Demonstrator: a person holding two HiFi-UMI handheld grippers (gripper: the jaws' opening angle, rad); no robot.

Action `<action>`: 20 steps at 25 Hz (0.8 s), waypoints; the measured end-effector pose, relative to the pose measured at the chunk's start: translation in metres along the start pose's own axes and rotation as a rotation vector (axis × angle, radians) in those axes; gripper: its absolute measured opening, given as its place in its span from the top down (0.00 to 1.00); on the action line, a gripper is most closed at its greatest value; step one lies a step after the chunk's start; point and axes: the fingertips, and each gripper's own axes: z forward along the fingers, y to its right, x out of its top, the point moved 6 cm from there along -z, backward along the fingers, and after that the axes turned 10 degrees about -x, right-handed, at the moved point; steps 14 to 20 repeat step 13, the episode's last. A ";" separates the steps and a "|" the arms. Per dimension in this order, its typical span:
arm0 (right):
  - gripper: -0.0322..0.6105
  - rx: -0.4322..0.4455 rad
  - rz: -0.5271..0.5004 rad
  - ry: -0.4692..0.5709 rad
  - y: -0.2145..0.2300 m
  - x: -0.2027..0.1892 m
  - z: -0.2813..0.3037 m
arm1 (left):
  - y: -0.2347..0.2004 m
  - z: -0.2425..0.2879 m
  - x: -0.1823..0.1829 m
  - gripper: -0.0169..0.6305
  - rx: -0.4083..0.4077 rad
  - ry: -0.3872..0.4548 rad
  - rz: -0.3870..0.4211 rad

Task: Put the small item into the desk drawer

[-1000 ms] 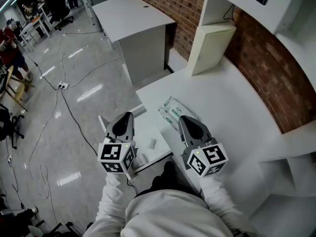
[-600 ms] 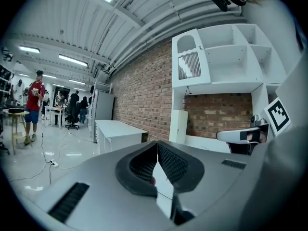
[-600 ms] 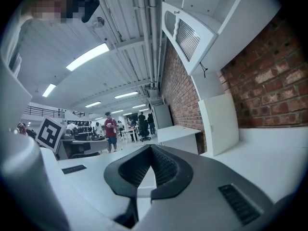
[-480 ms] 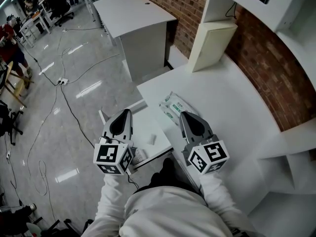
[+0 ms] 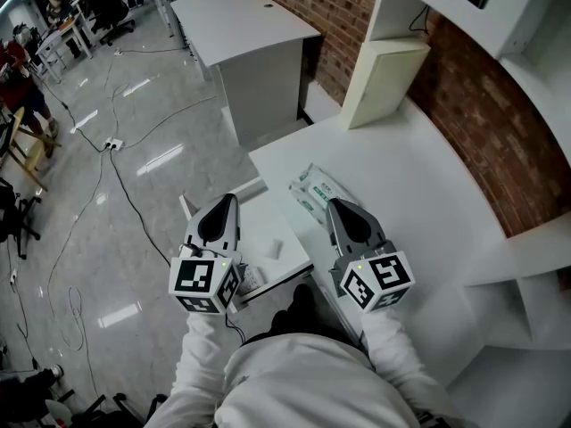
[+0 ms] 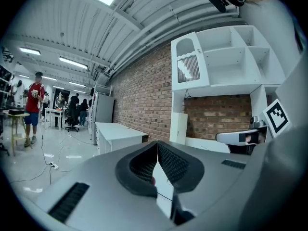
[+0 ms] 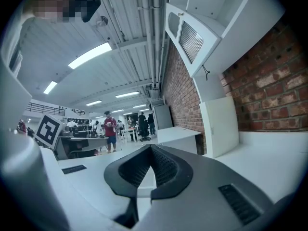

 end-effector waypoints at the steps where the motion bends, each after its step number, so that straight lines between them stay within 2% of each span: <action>1: 0.91 0.000 0.000 0.000 0.000 0.000 0.000 | 0.000 0.000 0.001 0.94 0.001 0.003 -0.001; 20: 0.91 0.016 -0.020 0.005 -0.001 0.002 0.003 | -0.002 0.001 0.004 0.94 0.004 0.019 -0.003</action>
